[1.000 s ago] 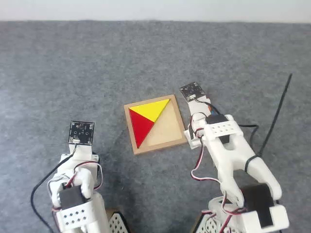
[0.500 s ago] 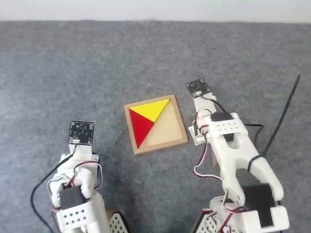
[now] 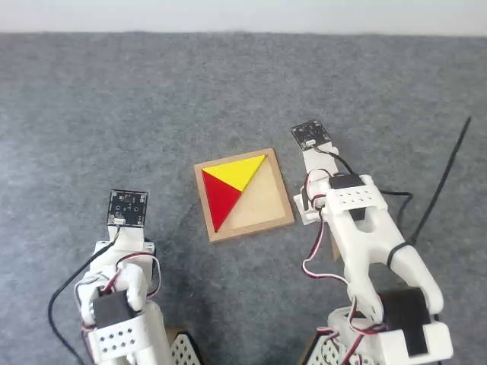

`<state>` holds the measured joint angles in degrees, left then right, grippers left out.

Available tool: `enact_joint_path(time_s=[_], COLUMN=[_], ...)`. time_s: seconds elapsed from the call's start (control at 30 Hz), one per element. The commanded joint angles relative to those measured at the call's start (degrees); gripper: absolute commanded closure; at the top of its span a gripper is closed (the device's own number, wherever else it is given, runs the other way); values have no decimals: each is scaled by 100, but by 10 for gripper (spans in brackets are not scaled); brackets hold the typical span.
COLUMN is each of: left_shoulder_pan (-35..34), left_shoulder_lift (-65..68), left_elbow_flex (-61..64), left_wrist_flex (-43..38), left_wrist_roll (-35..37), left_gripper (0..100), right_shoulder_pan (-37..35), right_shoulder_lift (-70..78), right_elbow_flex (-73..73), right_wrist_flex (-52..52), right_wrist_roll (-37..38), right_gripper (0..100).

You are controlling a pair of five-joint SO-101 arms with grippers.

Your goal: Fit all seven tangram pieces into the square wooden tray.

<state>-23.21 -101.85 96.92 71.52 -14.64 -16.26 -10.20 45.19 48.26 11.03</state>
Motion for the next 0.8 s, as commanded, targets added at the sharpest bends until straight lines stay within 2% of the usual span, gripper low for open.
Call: enact_joint_path(time_s=[0.0,0.07,0.13,0.47,0.67,0.77], left_shoulder_pan=[-35,-35,-35,-35,-35,-35], left_shoulder_lift=[-70,-70,-70,-70,-70,-70], left_elbow_flex=[-40,-40,-40,-40,-40,-40], left_wrist_flex=[35,35,35,35,35,35], left_wrist_roll=[-53,-53,-53,-53,-53,-53], left_gripper=[913,913,913,913,913,913], right_shoulder_pan=[-418,-444,-347,-136,-110,75], right_shoulder_lift=[-75,-48,-4,664,945,936], right_elbow_flex=[-308,-316,-325,-141,-299,-316], right_wrist_flex=[92,57,57,-690,-690,-734], right_wrist_roll=[185,211,325,1116,1187,1275], right_gripper=[795,741,727,763,769,833])
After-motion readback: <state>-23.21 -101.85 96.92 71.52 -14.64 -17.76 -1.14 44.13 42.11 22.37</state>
